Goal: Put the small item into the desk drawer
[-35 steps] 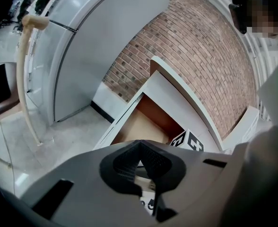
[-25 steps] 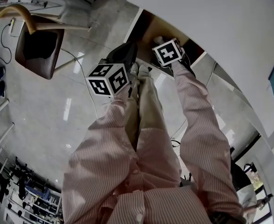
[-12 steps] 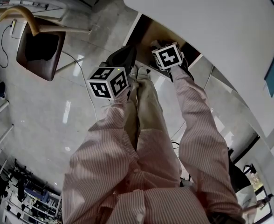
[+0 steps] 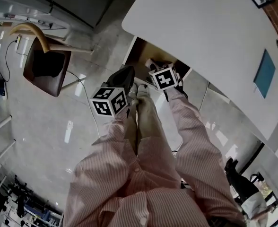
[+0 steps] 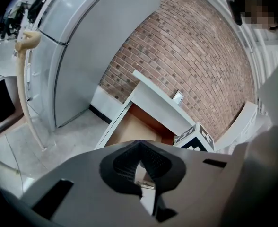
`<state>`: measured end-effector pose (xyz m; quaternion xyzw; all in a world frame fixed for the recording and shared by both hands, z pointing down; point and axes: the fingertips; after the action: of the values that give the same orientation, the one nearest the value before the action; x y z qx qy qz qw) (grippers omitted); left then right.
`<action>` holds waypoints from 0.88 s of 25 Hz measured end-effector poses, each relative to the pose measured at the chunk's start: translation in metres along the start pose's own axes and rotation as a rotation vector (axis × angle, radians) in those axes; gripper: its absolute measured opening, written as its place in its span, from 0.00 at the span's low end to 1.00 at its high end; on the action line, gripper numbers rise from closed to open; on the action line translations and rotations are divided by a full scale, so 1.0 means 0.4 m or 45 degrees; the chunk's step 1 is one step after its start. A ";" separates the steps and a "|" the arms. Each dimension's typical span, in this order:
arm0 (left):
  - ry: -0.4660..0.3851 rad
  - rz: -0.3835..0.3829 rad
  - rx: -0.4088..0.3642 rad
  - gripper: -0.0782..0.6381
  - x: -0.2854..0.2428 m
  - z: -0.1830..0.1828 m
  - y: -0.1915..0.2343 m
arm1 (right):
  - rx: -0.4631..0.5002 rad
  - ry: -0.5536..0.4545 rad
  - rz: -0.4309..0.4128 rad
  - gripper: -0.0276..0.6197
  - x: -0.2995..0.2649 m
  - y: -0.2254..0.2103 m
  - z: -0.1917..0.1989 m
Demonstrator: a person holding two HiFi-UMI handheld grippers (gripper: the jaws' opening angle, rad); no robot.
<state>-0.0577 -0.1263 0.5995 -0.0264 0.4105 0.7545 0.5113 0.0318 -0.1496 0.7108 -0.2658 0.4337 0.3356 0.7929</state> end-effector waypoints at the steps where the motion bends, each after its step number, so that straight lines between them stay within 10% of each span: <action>1: 0.001 0.006 -0.007 0.11 0.008 -0.004 -0.008 | -0.005 -0.020 0.006 0.16 0.021 0.005 -0.010; 22: -0.053 0.271 -0.299 0.11 0.177 -0.196 -0.244 | -0.259 -0.628 0.019 0.05 0.500 0.102 -0.241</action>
<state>-0.0437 -0.1103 0.4572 -0.0266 0.3093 0.8476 0.4304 0.0312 -0.1322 0.4854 -0.2511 0.1931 0.4378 0.8414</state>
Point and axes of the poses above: the fingertips, and each gripper's own axes: x backward along the fingers, y to its left, z out of its underside, and after that the axes turned 6 degrees about -y, right-handed
